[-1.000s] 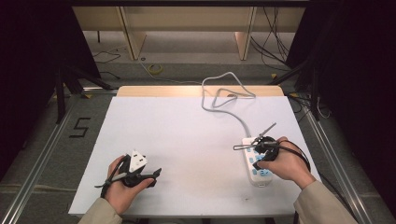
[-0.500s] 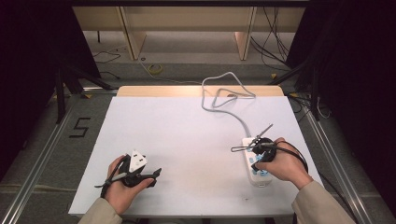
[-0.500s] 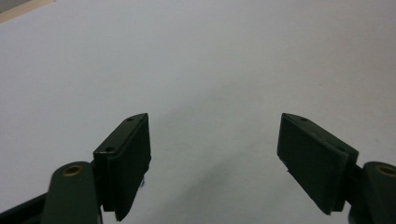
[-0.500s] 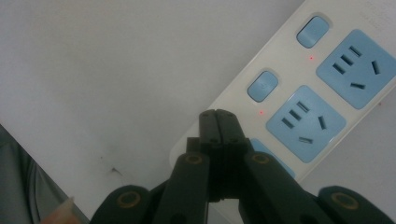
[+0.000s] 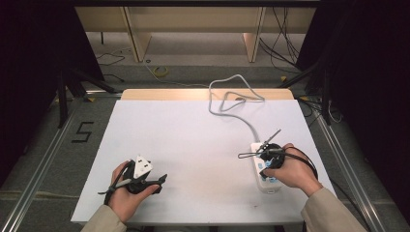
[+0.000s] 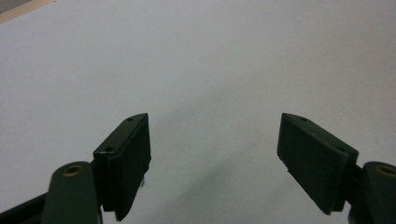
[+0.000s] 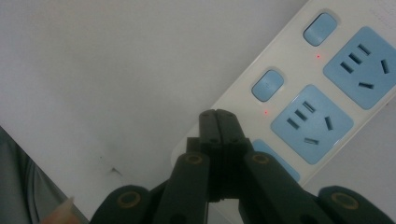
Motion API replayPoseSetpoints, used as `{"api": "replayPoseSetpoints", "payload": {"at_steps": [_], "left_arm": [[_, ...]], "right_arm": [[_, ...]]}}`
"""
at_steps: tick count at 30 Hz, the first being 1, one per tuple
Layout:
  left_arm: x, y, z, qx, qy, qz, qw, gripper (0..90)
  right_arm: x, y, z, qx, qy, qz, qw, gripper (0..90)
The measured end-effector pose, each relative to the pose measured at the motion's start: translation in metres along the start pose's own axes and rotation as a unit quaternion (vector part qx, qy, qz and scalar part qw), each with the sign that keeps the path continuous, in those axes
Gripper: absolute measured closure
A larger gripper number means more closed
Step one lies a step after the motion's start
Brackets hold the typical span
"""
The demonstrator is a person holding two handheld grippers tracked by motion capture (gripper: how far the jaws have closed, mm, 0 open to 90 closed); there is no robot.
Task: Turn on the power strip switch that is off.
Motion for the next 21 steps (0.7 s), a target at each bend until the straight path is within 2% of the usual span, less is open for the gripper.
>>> {"api": "replayPoseSetpoints", "payload": {"at_steps": [21], "left_arm": [[-0.0001,0.0001,0.0,0.001,0.0,0.0,1.0,25.8]], "right_arm": [[0.0025,0.001,-0.0001,-0.003,0.009,-0.008,0.9999,90.0]]}}
Point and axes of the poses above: each handheld gripper's, and its own axes: x roughly forward along the jaws, z roughly out of its top, y roughly to its left, the point moved 1 cm from there along x, roughly forward along the jaws, and after that the axes turned 10 degrees about -y, right-handed, at the moved point
